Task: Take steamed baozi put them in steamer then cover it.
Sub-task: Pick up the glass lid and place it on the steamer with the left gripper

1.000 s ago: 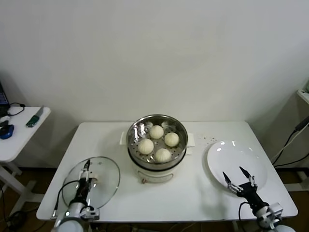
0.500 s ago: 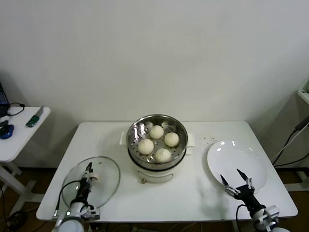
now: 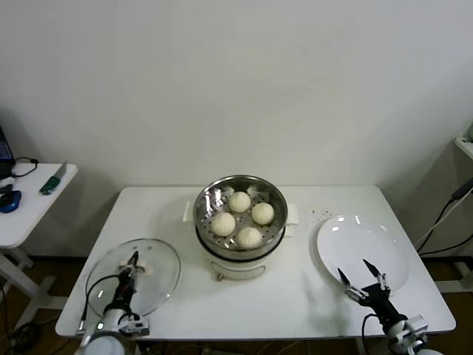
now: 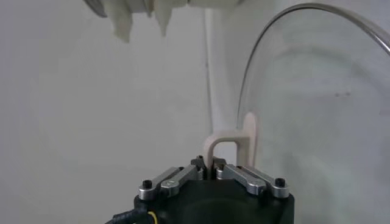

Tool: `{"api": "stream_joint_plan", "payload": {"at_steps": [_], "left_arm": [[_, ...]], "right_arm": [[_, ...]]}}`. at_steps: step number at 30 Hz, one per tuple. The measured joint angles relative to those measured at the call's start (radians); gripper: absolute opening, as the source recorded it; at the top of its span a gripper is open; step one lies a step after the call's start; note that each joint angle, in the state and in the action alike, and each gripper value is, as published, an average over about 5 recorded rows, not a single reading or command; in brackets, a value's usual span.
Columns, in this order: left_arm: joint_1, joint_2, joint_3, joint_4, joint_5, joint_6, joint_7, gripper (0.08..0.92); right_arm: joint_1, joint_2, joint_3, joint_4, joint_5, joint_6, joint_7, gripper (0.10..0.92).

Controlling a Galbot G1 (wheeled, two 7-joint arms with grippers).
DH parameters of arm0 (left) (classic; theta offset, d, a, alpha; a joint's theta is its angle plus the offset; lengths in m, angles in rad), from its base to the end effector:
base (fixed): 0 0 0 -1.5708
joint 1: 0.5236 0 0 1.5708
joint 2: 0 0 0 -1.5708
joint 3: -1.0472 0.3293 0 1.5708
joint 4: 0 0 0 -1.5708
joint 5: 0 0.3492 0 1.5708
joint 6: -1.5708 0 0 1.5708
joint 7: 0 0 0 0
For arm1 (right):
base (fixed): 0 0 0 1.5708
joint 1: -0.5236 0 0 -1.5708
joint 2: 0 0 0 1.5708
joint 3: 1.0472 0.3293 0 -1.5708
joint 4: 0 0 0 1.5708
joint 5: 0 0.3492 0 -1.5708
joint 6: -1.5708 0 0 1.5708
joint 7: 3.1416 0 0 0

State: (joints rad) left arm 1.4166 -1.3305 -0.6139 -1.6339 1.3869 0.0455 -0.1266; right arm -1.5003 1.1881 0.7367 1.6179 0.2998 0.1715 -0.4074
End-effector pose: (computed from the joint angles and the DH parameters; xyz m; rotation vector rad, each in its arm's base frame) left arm 0.2186 0.1037 -0.3967 -0.0604 -1.9983 -2.1768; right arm 0.1915 -0.1853 -0.3854 0.3784 -2.9234 0.1538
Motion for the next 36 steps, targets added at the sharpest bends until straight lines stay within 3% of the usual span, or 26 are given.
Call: {"api": "stream_joint_plan", "payload": {"at_steps": [11, 21, 30, 36], "left_arm": [[0.076, 0.075, 0.029, -0.185, -0.065, 0.162, -0.029, 0.15], [0.118, 0.191, 0.074, -0.392, -0.143, 0.368, -0.017, 0.15], [0.026, 0.346, 0.202, -0.494, -0.171, 0.51, 0.044, 0.15], [-0.111, 0.376, 0.347, -0.511, -0.156, 0.597, 0.133, 0.15]], "right_arm": [[0.022, -0.028, -0.008, -0.011, -0.003, -0.006, 0.005, 0.823], [0.071, -0.061, -0.042, -0.02, -0.021, -0.024, 0.03, 0.823], [0.127, -0.075, -0.081, -0.039, -0.051, -0.041, 0.052, 0.823], [0.154, -0.07, -0.093, -0.058, -0.07, -0.043, 0.06, 0.823]]}}
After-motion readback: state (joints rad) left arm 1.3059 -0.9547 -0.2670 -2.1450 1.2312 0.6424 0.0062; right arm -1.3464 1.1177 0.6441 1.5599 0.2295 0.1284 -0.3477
